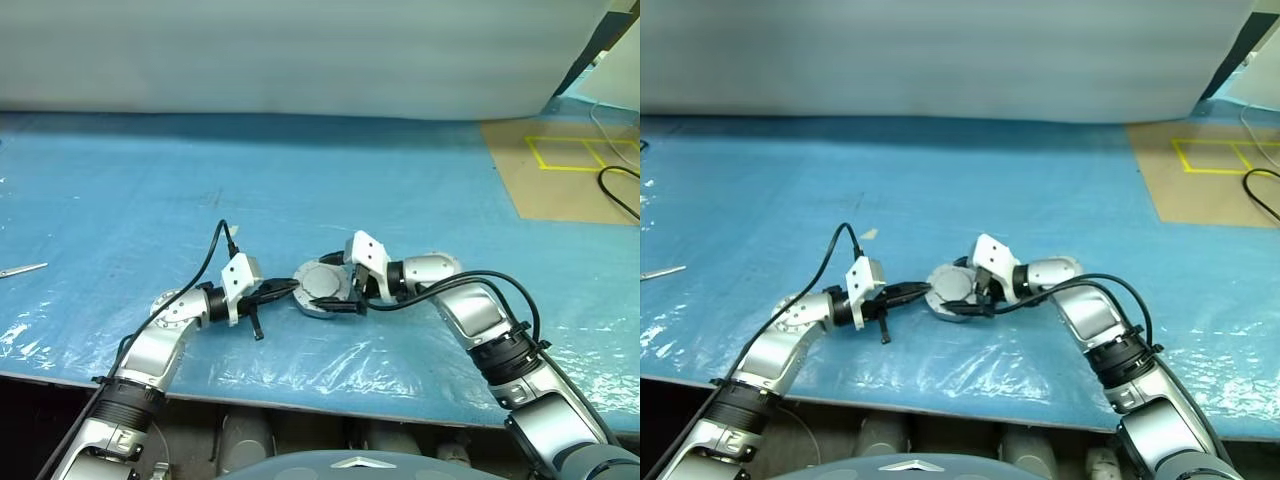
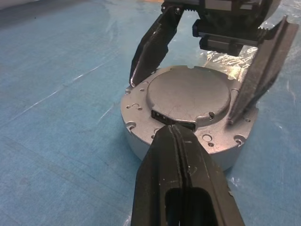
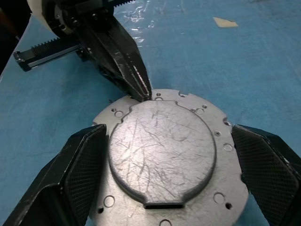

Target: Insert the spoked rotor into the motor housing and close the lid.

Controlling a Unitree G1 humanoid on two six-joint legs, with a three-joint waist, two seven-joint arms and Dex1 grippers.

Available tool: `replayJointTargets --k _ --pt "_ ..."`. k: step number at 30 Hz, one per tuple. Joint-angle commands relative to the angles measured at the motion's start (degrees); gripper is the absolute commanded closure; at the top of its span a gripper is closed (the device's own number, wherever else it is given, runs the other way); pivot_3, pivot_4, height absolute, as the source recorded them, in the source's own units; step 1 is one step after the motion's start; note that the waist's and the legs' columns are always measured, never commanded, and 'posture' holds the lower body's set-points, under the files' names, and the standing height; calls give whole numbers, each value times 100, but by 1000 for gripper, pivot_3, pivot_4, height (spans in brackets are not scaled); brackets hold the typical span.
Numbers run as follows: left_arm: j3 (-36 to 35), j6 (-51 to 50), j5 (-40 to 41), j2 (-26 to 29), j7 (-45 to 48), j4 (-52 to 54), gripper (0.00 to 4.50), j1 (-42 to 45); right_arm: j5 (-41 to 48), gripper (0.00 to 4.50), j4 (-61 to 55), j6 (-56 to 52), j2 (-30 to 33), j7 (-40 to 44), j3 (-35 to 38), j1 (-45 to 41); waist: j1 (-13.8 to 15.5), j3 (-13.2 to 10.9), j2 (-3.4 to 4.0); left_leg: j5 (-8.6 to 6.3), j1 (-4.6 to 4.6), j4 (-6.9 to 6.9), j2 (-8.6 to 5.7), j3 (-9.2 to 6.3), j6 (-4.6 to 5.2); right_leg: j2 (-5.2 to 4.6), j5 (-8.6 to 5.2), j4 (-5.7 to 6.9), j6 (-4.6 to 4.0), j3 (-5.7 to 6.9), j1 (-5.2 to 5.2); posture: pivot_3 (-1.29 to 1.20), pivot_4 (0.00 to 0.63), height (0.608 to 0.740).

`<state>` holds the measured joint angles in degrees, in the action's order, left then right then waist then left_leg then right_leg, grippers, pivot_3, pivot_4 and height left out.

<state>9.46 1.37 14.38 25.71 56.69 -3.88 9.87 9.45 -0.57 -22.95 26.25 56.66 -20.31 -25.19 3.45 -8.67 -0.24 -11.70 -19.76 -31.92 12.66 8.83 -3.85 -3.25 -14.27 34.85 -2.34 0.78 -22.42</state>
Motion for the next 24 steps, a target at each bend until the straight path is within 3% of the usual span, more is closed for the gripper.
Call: replayJointTargets --k 1,8,18,24 --pt "124 -33 -106 12 43 -23 4500 -77 473 23 -279 -536 113 122 431 -13 20 -2 3 1 -2 1 0 0 -2 0 0 0 0 1 -3 0 150 740" --pt "101 -55 -92 27 81 -8 4500 -81 1999 23 -996 -2211 369 315 1454 -59 59 -5 6 3 -34 6 -8 -1 -4 2 3 0 3 1 -35 0 150 740" --pt "92 -60 -100 55 92 29 4500 -130 2566 23 250 -4319 441 -189 1790 356 54 -2 17 3 -33 8 -8 -1 -6 4 2 -3 2 3 -34 0 150 740" --pt "70 -53 -98 101 128 33 4500 -140 2832 23 188 -4670 78 -448 1928 300 63 -1 19 3 -21 8 -1 2 -6 4 1 -1 0 8 -22 0 150 740"
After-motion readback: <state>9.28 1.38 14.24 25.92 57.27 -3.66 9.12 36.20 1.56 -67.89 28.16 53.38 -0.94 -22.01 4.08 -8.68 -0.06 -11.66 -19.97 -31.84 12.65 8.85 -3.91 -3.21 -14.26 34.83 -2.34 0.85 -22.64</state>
